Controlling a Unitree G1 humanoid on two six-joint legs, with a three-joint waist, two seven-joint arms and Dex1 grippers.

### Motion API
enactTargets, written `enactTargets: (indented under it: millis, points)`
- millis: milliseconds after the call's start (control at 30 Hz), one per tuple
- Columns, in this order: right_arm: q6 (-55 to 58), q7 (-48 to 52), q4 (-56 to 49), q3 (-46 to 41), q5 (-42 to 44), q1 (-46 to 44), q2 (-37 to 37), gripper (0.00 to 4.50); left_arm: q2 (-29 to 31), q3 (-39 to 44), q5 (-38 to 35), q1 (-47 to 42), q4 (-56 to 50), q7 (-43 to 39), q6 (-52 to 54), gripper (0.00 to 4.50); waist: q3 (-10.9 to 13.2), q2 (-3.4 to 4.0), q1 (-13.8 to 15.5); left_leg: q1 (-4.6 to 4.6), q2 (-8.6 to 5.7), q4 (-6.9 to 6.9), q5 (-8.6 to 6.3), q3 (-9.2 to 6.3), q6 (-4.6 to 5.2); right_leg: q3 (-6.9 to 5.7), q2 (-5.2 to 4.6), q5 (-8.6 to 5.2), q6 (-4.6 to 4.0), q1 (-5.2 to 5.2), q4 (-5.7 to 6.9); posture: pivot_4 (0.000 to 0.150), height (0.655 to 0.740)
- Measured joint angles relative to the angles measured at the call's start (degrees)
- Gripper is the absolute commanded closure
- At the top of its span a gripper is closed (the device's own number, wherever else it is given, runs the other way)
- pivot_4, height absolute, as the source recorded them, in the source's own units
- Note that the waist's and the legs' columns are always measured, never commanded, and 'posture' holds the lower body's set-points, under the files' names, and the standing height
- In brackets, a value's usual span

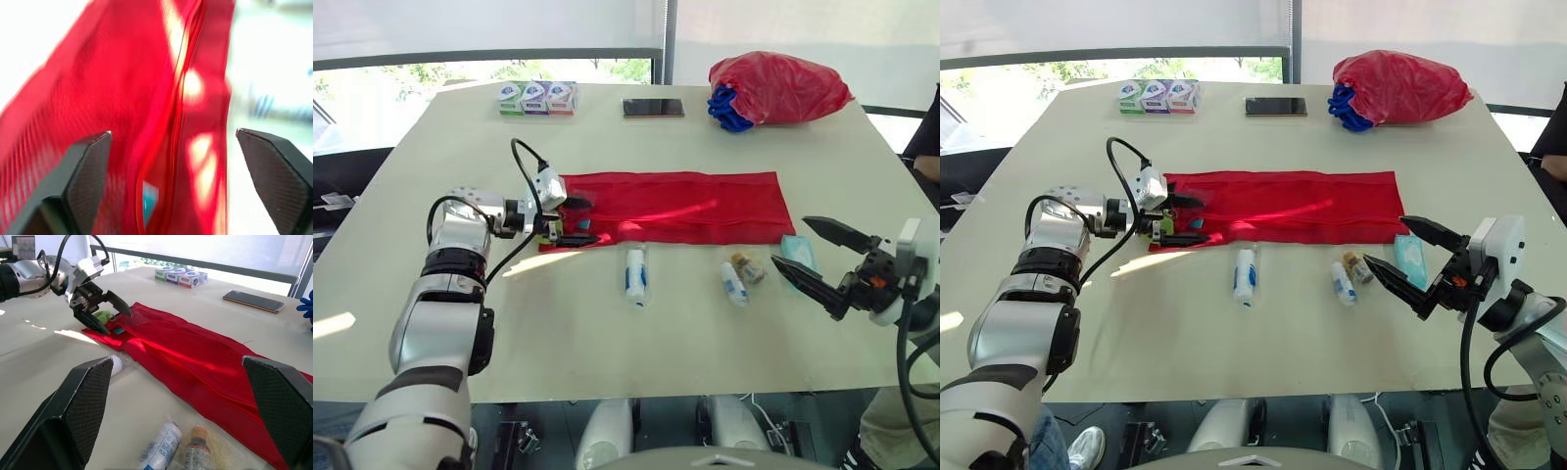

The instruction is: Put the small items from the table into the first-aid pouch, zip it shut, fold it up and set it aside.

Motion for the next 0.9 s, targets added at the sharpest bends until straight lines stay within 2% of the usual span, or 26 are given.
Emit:
enactTargets:
  millis: [100, 133, 333, 467, 667, 700, 767, 833, 867, 900]
  points:
    - [0.2, -0.6, -0.1, 0.0, 0.1, 0.5, -1.3, 0.0, -4.7, -1.4, 0.4, 0.0, -4.4, 3.6, 1.1, 0.07, 0.0, -0.01, 0.2, -0.01, -0.01, 0.03, 0.0, -0.01, 0.01, 0.0, -0.01, 0.0, 0.0, 0.01, -0.01, 0.15, 0.74]
    - [0.8, -1.4, -0.3, 0.0, -0.1, 1.5, -2.6, 0.0, -8.3, -3.0, 2.0, -0.2, -6.0, 8.1, 1.7, 0.07, 0.0, -0.03, 0.3, -0.02, -0.04, 0.03, 0.0, 0.0, 0.01, 0.01, 0.0, 0.0, 0.0, 0.01, -0.01, 0.15, 0.74]
    - [0.7, -2.1, -0.7, -3.1, -0.7, 5.2, -3.9, 0.0, -13.0, -6.2, 5.5, -0.7, -6.4, 15.6, 2.5, 0.07, 0.0, -0.06, 0.1, 0.0, -0.08, 0.03, 0.0, 0.0, 0.01, 0.01, 0.03, 0.0, 0.01, 0.02, 0.0, 0.15, 0.74]
    - [0.5, -2.5, -1.5, -5.7, -0.3, 7.5, -4.0, 0.0, -16.3, -8.2, 8.2, -2.7, 0.0, 21.1, 1.2, 0.07, 0.0, -0.07, 0.1, 0.0, -0.13, 0.04, 0.0, 0.01, 0.01, 0.02, 0.03, 0.0, 0.01, 0.02, 0.0, 0.15, 0.74]
    - [0.4, -4.1, -3.2, -6.1, 0.3, 8.6, -3.9, 0.0, -17.5, -9.2, 11.6, -6.8, 8.5, 26.1, -2.0, 0.07, 0.0, -0.07, 0.1, 0.0, -0.14, 0.03, 0.0, 0.01, 0.01, 0.01, 0.03, 0.0, 0.01, 0.02, 0.0, 0.15, 0.74]
    - [0.3, -4.5, -4.0, -6.2, 0.7, 9.0, -3.9, 0.0, -17.9, -9.2, 12.0, -7.3, 9.8, 27.2, -2.6, 0.45, 0.0, -0.07, 0.2, 0.0, -0.14, 0.04, 0.0, 0.0, 0.01, 0.01, 0.02, 0.0, 0.01, 0.02, 0.0, 0.15, 0.74]
    - [0.3, -4.9, -4.1, -6.2, 0.7, 9.1, -3.8, 0.0, -18.2, -9.2, 12.2, -7.4, 10.5, 27.9, -2.9, 0.77, 0.0, -0.07, 0.2, 0.0, -0.14, 0.04, 0.0, 0.01, 0.01, 0.02, 0.02, 0.0, 0.01, 0.02, 0.0, 0.15, 0.74]
    - [0.3, -5.3, -4.2, -6.3, 0.8, 9.5, -3.8, 0.0, -18.8, -9.0, 12.5, -8.3, 12.2, 29.1, -3.2, 1.36, 0.0, -0.08, 0.3, 0.0, -0.15, 0.04, 0.0, 0.01, 0.01, 0.01, 0.02, 0.0, 0.01, 0.02, 0.0, 0.15, 0.74]
    - [0.3, -5.4, -4.2, -6.3, 0.8, 9.5, -3.8, 0.0, -18.8, -8.9, 12.5, -8.4, 12.4, 29.3, -3.3, 2.04, 0.0, -0.08, 0.3, 0.0, -0.15, 0.04, 0.0, 0.01, 0.01, 0.02, 0.02, 0.0, 0.01, 0.02, 0.0, 0.15, 0.74]
    - [0.3, -5.7, -4.3, -6.3, 0.9, 9.5, -3.8, 0.0, -18.8, -8.9, 12.6, -8.6, 12.6, 29.3, -3.6, 2.19, 0.0, -0.07, 0.3, 0.0, -0.15, 0.04, 0.0, 0.01, 0.01, 0.02, 0.02, 0.0, 0.01, 0.02, 0.0, 0.15, 0.74]
